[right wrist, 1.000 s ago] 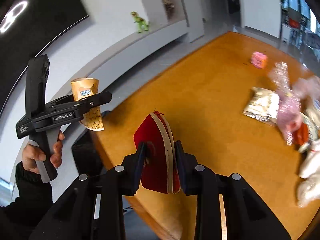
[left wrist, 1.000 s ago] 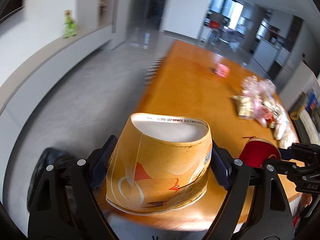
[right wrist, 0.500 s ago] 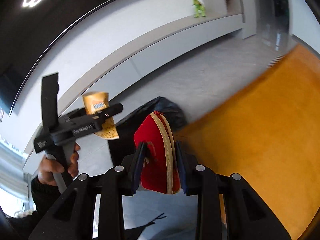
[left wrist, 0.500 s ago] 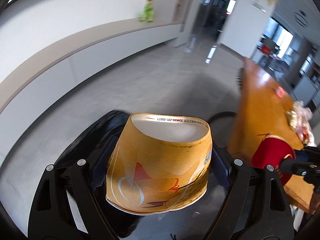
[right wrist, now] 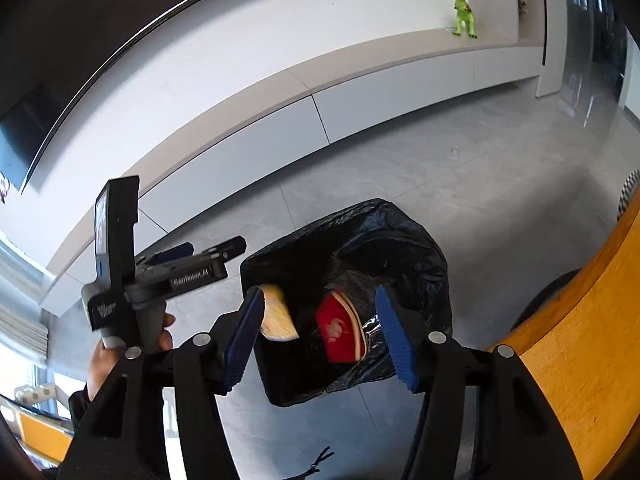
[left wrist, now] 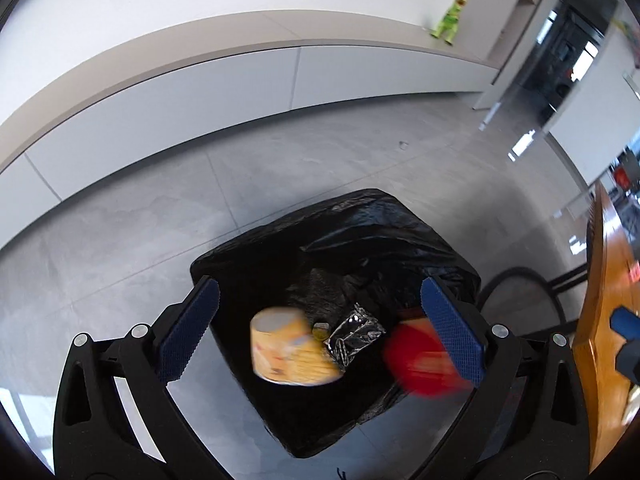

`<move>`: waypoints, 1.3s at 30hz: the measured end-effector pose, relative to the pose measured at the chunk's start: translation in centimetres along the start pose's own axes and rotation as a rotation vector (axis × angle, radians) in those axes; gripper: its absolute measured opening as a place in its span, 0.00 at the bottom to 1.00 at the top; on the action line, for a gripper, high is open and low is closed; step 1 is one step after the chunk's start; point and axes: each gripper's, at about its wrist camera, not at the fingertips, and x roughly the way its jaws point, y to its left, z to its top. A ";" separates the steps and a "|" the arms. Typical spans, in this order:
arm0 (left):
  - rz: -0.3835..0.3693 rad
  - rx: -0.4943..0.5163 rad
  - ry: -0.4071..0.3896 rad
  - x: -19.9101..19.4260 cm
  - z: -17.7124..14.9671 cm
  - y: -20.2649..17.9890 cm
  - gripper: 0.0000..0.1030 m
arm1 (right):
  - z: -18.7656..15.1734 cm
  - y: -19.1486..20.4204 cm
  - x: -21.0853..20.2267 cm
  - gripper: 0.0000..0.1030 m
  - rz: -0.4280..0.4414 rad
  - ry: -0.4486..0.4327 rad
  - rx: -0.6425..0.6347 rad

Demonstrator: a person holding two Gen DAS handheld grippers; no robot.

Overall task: Collect trash
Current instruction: 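Carry paper cup with left gripper while right carries red pouch into trash bag, then grasp the snack bag with left gripper while right grasps the pink container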

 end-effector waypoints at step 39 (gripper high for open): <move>-0.420 0.642 0.104 -2.2 -7.8 -40.1 0.95 | -15.8 -29.6 -23.0 0.64 -0.340 -0.235 0.640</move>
